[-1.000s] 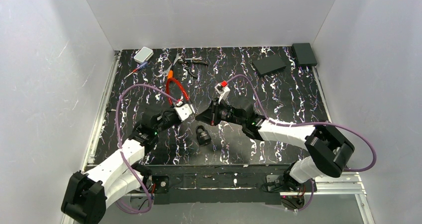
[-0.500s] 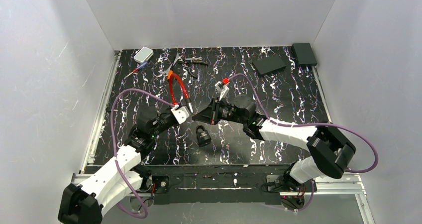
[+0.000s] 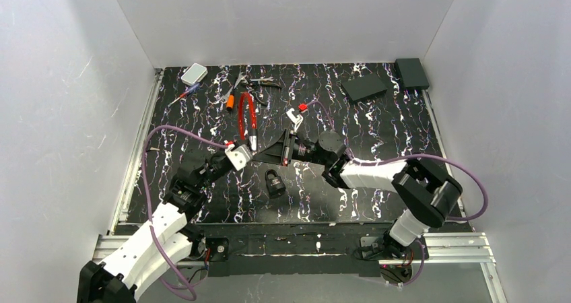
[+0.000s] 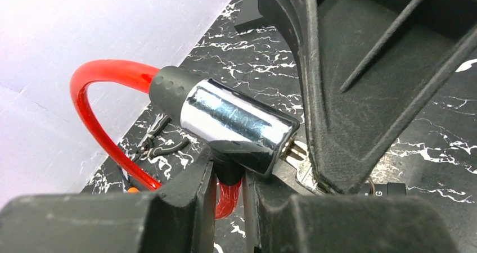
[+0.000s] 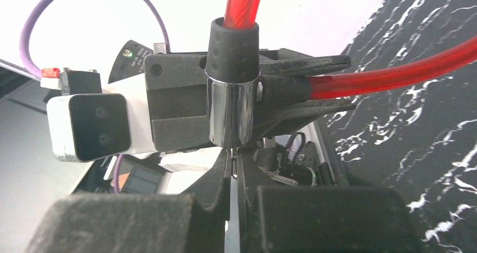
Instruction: Unlock with the key
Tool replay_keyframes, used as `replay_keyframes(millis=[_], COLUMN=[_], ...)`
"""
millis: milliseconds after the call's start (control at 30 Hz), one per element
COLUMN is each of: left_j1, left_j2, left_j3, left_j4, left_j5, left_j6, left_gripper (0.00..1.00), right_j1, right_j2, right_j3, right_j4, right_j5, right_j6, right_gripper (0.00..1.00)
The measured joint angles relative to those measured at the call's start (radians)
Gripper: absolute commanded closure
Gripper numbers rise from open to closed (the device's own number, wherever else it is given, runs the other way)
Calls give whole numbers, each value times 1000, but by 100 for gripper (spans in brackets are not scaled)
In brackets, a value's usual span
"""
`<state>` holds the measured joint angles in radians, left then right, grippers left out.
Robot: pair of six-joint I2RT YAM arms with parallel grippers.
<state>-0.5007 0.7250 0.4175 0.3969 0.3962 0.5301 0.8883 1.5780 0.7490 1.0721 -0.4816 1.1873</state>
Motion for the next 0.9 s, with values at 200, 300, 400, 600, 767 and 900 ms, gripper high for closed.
replay_keyframes(millis=[200, 300, 400, 600, 767, 900], left_j1=[-4, -6, -6, -6, -6, -6], left_j2=[-21, -31, -39, -57, -92, -114], left_j3=[0, -2, -13, -20, -29, -38], left_j4=[10, 14, 15, 24, 64, 112], left_j5=[3, 5, 3, -7, -6, 6], left_j6=[-18, -31, -46, -91, -137, -192], left_gripper=[100, 100, 100, 100, 100, 100], right_j1=[-1, -2, -2, -4, -3, -3], right_j2=[89, 140, 187, 220, 217, 204], right_j3=[-1, -1, 4, 34, 68, 90], right_j4=[215, 321, 395, 435, 447, 449], right_j5=[-30, -40, -48, -72, -108, -135], right_j6=[128, 204, 278, 341, 342, 342], right_gripper=[99, 99, 99, 99, 99, 99])
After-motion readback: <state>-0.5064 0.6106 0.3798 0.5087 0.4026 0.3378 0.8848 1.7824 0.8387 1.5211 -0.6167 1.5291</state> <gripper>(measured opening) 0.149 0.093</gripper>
